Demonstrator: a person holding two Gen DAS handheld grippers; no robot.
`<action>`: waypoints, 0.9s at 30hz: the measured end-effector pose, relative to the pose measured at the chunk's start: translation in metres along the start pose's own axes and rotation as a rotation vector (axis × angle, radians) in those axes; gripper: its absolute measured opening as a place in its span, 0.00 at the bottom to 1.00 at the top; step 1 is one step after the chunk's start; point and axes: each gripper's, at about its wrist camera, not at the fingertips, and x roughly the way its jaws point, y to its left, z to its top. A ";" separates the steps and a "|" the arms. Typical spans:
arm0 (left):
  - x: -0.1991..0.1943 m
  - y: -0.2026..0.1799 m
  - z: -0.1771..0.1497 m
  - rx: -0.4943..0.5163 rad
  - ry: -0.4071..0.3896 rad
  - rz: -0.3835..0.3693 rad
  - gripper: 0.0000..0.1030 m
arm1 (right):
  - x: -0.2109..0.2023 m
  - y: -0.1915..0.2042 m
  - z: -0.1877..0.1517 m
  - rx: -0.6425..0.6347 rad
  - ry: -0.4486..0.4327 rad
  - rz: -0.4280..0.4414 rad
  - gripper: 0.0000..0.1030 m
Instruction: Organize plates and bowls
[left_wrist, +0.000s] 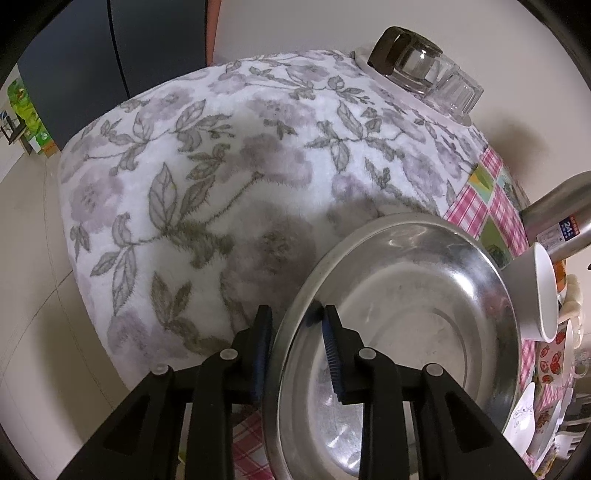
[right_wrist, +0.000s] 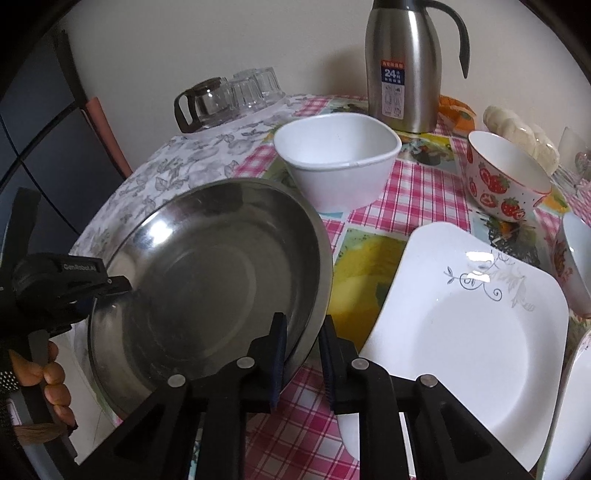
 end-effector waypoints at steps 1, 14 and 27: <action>-0.001 0.000 0.000 -0.001 -0.002 0.000 0.28 | -0.002 0.001 0.001 -0.001 -0.005 0.003 0.18; -0.024 0.002 0.007 0.015 -0.051 -0.017 0.28 | -0.024 0.008 0.008 -0.015 -0.057 0.017 0.19; -0.068 -0.009 0.005 0.042 -0.153 -0.050 0.28 | -0.060 0.011 0.015 -0.027 -0.133 0.032 0.19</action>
